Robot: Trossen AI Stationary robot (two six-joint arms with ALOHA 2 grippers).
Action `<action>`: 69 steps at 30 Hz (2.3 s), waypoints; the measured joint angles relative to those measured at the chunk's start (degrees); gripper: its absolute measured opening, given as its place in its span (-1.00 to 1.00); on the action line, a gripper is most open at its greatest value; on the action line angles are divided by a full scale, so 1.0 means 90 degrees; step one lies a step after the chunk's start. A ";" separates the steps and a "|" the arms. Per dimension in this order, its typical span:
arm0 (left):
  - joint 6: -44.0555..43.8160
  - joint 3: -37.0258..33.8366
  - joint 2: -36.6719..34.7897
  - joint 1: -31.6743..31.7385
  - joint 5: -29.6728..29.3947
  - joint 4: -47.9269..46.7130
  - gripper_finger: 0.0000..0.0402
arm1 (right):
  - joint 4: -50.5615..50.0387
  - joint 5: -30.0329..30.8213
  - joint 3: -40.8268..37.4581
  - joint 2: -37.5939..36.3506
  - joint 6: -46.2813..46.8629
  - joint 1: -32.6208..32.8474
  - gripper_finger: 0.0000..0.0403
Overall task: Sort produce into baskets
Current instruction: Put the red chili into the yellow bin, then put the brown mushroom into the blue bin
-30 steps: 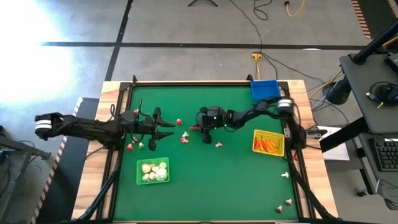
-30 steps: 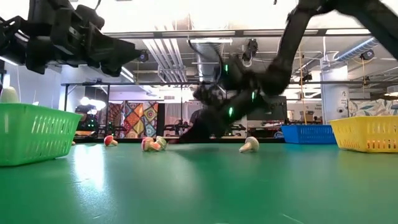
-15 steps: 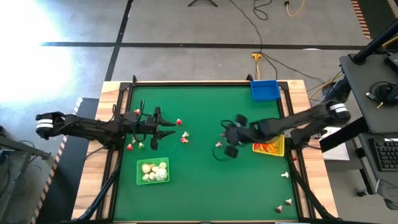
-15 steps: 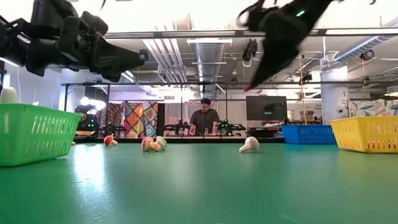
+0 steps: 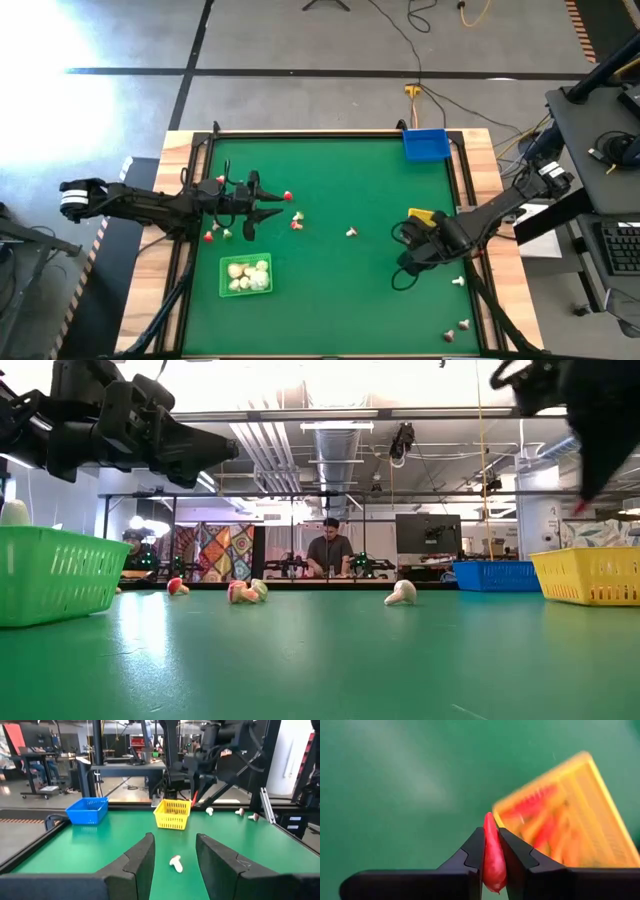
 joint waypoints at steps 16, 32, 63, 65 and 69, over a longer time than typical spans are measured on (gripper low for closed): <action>0.0153 0.0002 0.0002 0.0000 -0.0010 0.0020 -0.37 | -0.0869 0.0555 -0.1044 -0.0048 0.1469 -0.0131 -0.81; 0.0101 0.0007 -0.0019 0.0000 -0.0010 0.0073 -0.37 | 0.0834 0.0559 -0.2155 -0.0079 0.1150 -0.1197 -0.45; 0.0073 0.0002 -0.0612 0.0000 0.0006 -0.0474 -0.37 | 0.3294 0.2030 -0.0113 -0.0025 -0.2851 -0.1274 0.07; 0.0073 0.0002 -0.0614 -0.0002 0.0007 -0.0468 -0.37 | 0.3877 0.2004 -0.0374 0.0068 -0.3311 -0.1269 0.07; 0.0061 0.0002 -0.0624 -0.0002 0.0007 -0.0451 -0.37 | 0.5041 0.1975 -0.0825 0.0495 -0.4110 -0.1307 0.07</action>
